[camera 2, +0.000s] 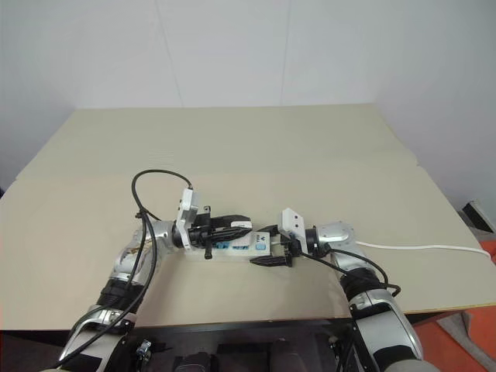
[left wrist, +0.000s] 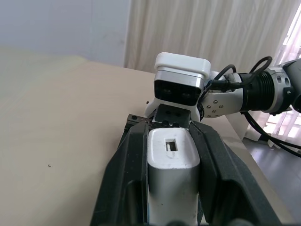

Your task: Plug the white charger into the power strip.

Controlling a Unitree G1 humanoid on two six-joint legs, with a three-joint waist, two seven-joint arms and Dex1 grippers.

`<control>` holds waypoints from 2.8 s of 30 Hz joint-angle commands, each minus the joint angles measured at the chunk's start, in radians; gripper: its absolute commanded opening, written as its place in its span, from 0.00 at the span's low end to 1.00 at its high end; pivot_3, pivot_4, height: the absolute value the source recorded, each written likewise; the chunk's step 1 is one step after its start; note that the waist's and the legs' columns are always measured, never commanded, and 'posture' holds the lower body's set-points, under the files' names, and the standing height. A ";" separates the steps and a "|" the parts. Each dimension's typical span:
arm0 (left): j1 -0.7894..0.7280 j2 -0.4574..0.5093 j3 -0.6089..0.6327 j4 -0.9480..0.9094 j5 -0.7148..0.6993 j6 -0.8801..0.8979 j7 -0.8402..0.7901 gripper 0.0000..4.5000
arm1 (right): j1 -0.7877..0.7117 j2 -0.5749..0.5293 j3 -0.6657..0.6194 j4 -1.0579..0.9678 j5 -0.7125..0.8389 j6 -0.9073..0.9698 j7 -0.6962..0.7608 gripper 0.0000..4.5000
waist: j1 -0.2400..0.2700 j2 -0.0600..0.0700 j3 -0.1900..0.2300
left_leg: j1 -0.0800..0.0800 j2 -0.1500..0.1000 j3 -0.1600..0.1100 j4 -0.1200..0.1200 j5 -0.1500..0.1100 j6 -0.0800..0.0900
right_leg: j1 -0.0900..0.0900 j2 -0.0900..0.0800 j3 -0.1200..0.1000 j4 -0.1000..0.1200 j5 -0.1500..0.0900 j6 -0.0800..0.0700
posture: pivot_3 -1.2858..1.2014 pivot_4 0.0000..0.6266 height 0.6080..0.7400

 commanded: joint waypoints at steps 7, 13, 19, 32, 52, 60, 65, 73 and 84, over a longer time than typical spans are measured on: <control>-0.034 0.010 -0.030 0.099 0.042 -0.075 -0.058 0.23 | 0.028 -0.010 0.006 -0.043 -0.020 0.027 0.002 0.76 | 0.002 0.000 -0.001 | 0.000 0.000 0.000 0.000 0.000 0.000 | 0.000 0.000 0.000 0.000 0.000 0.000 | 0.52 0.24 1.00; -0.049 -0.008 -0.050 0.096 0.028 -0.058 -0.089 0.23 | 0.041 -0.013 0.008 -0.064 -0.022 0.038 -0.003 0.76 | 0.004 0.000 -0.001 | 0.000 0.000 0.000 0.000 0.000 0.000 | 0.001 0.000 0.000 0.000 0.000 0.000 | 0.52 0.24 1.00; -0.053 -0.014 -0.056 0.095 0.020 -0.039 -0.113 0.23 | 0.048 -0.010 0.010 -0.076 -0.022 0.045 -0.011 0.76 | 0.004 0.000 -0.001 | 0.000 0.000 0.000 0.000 0.000 0.000 | 0.000 0.000 0.000 0.000 0.000 0.000 | 0.52 0.24 1.00; -0.066 0.016 -0.055 0.297 0.103 -0.259 -0.188 0.23 | 0.064 -0.017 0.011 -0.099 -0.020 0.058 -0.010 0.76 | 0.004 0.000 -0.004 | 0.001 0.000 0.000 0.000 0.000 0.000 | 0.001 0.001 0.000 0.000 0.000 0.000 | 0.52 0.24 1.00; -0.016 0.138 -0.173 0.258 0.171 -0.209 -0.150 0.23 | 0.041 -0.008 0.026 -0.068 -0.031 0.045 -0.013 0.76 | -0.007 0.003 -0.020 | 0.018 0.002 0.000 -0.004 -0.001 0.002 | 0.019 0.002 0.000 -0.007 -0.006 0.009 | 0.52 0.24 1.00; -0.002 0.149 -0.183 0.214 0.156 -0.183 -0.180 0.52 | 0.036 0.006 0.029 -0.052 -0.041 0.034 -0.009 0.76 | -0.011 0.004 -0.022 | 0.018 0.002 0.001 -0.005 -0.002 0.004 | 0.018 0.003 0.002 -0.007 -0.006 0.009 | 0.52 0.24 1.00; -0.003 0.138 -0.164 0.214 0.155 -0.183 -0.173 0.88 | 0.031 0.013 0.027 -0.041 -0.044 0.028 -0.003 0.76 | -0.007 0.006 -0.023 | 0.018 0.002 0.001 -0.004 -0.002 0.004 | 0.019 0.003 0.001 -0.007 -0.006 0.009 | 0.52 0.24 1.00; -0.005 0.178 -0.115 0.141 0.117 -0.115 -0.195 0.99 | 0.023 0.018 0.029 -0.029 -0.046 0.022 0.001 0.76 | -0.010 0.006 -0.023 | 0.018 0.002 0.001 -0.004 -0.002 0.004 | 0.018 0.003 0.001 -0.007 -0.006 0.009 | 0.52 0.24 1.00; 0.033 0.402 0.054 -0.186 -0.067 0.177 -0.210 1.00 | -0.002 -0.062 -0.010 -0.036 -0.041 -0.001 0.045 1.00 | -0.006 0.005 -0.019 | 0.014 0.002 0.001 -0.004 -0.002 0.004 | 0.014 0.002 0.001 -0.008 -0.006 0.009 | 0.52 0.24 1.00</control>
